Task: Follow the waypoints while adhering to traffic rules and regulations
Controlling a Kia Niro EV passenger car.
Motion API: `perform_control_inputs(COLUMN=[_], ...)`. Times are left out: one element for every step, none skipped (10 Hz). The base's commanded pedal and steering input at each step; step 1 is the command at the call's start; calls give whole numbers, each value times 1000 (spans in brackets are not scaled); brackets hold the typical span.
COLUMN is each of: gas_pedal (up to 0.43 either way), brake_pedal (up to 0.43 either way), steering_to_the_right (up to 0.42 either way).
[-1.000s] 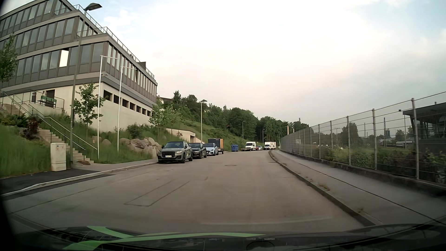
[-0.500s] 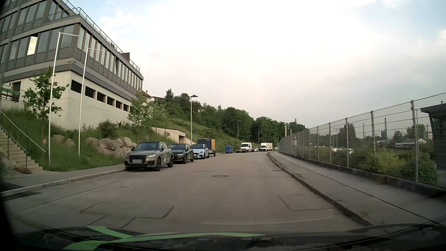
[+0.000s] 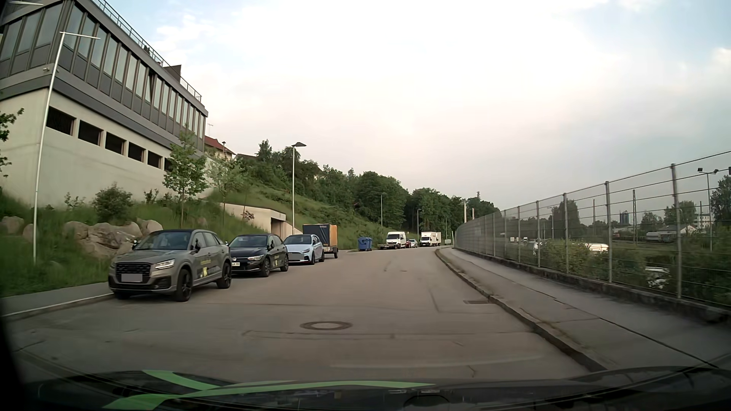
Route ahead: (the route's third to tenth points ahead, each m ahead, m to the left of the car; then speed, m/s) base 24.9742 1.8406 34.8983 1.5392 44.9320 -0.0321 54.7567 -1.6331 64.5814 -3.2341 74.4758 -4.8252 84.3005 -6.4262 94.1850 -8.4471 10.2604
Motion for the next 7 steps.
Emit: perform_control_inputs(gas_pedal=[79, 79, 79, 79, 79, 79, 79], brake_pedal=[0, 0, 0, 0, 0, 0, 0], steering_to_the_right=[8, 9, 8, 8, 9, 9, 9])
